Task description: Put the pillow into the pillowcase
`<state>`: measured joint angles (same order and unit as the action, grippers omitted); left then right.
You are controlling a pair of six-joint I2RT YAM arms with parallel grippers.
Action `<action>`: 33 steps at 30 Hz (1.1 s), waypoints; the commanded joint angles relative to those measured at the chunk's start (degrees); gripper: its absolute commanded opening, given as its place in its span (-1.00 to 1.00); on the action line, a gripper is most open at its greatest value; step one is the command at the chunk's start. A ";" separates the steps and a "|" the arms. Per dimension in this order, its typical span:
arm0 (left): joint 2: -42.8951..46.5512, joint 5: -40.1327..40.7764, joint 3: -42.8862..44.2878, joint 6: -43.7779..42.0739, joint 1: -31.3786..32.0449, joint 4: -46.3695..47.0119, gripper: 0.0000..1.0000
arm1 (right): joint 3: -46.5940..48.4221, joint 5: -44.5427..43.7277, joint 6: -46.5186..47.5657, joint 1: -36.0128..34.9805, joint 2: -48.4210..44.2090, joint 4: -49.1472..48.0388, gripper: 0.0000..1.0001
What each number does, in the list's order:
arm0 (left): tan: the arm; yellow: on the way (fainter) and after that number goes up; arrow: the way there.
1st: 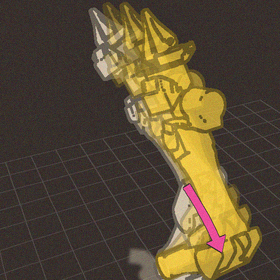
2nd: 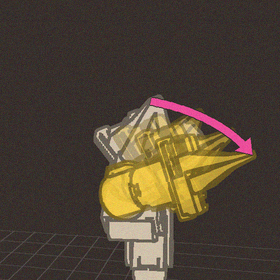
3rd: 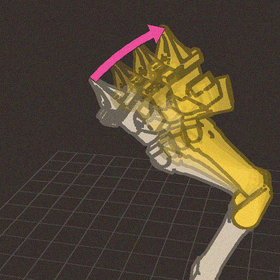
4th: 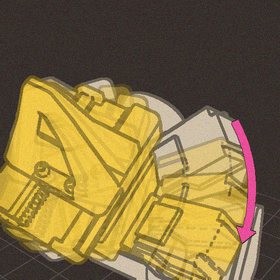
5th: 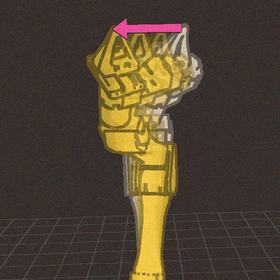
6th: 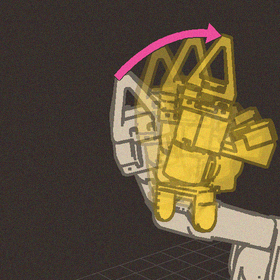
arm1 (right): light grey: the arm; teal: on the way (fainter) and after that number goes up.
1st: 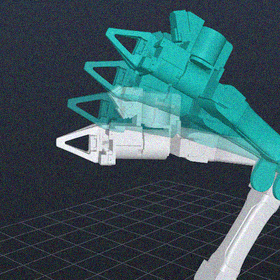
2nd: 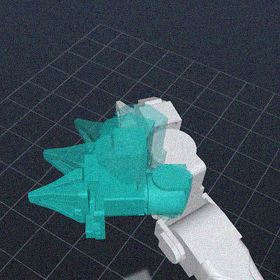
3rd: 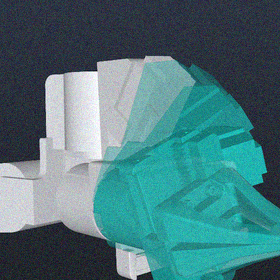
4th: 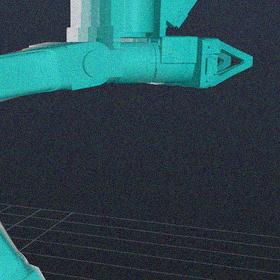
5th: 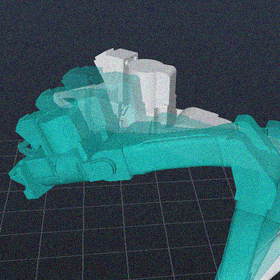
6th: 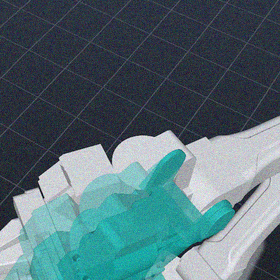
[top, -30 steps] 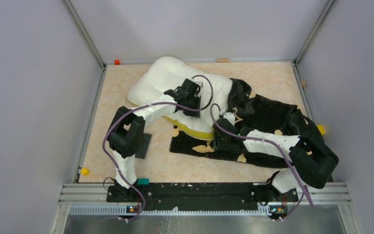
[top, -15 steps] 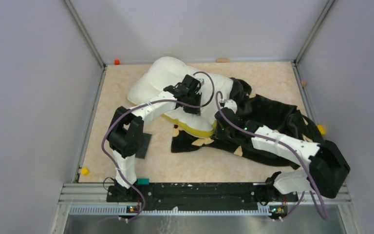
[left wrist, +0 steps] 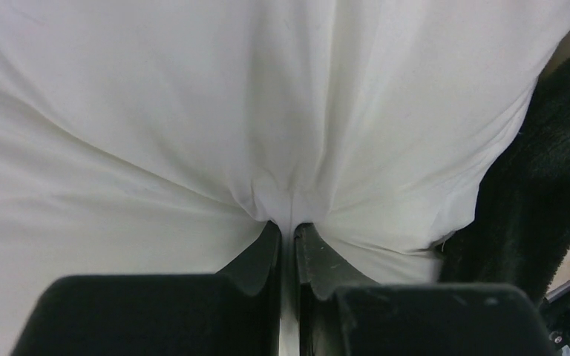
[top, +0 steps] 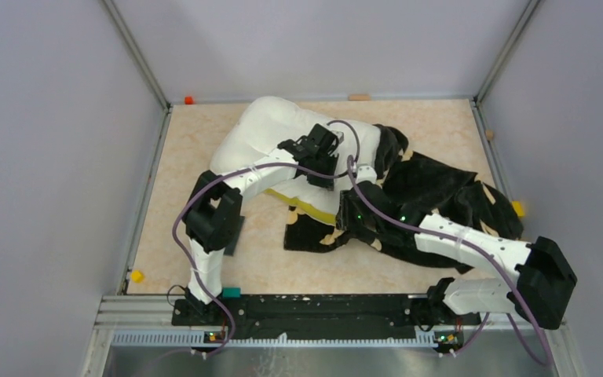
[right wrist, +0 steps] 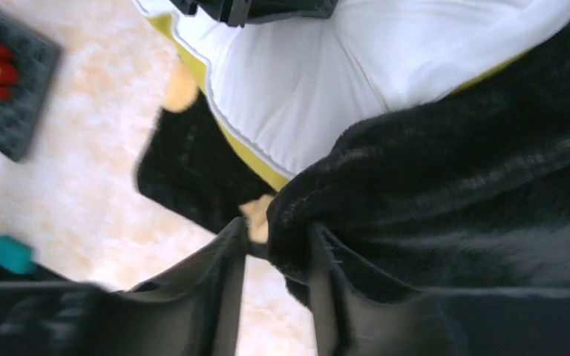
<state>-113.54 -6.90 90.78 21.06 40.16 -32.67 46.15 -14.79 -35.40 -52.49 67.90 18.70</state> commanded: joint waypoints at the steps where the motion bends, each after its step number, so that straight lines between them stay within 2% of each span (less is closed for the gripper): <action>1: -0.40 -3.50 -0.90 1.43 1.50 2.97 -1.00 | 3.62 -0.39 2.00 1.45 2.13 3.31 0.01; 3: 0.02 -3.91 -1.97 1.65 1.50 3.63 -1.00 | 6.77 -0.85 2.91 4.10 1.33 6.17 0.19; 5: 0.47 -4.36 -2.26 2.07 1.42 3.73 -1.00 | 9.65 -0.90 3.16 7.62 0.81 8.76 0.24; 10: 1.97 -4.07 -3.28 2.23 1.41 4.79 -1.00 | 14.17 -2.79 4.05 16.31 3.76 11.97 0.25; 19: 2.65 -4.30 -3.88 2.15 1.43 4.72 -1.00 | 14.34 -3.28 5.04 23.55 13.58 7.71 0.24; 21: 3.06 -4.27 -4.32 2.14 1.45 4.92 -1.00 | 14.27 -2.85 5.16 24.07 15.03 6.64 0.11; 23: 3.31 -4.31 -4.91 2.14 1.47 5.11 -1.00 | 15.05 -3.07 5.32 24.11 16.17 6.92 -0.15; 25: 3.57 -4.35 -5.43 2.06 1.41 5.37 -1.00 | 16.25 -2.49 5.49 24.08 16.18 7.09 -0.57; 26: 3.51 -4.32 -5.62 2.07 1.43 5.53 -1.00 | 17.20 -2.07 5.72 24.10 15.91 7.43 -0.93; 27: 3.46 -4.51 -5.77 2.06 1.41 5.77 -1.00 | 18.08 -1.37 5.88 24.03 15.56 7.80 -1.00; 33: 2.79 -6.08 -6.46 2.92 1.98 7.54 -1.00 | 26.41 4.10 5.91 21.03 12.57 10.22 -1.00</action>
<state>-111.70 -8.91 85.95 22.65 40.62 -25.91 64.79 -14.90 -29.91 -29.41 84.23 29.74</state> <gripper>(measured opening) 0.091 0.008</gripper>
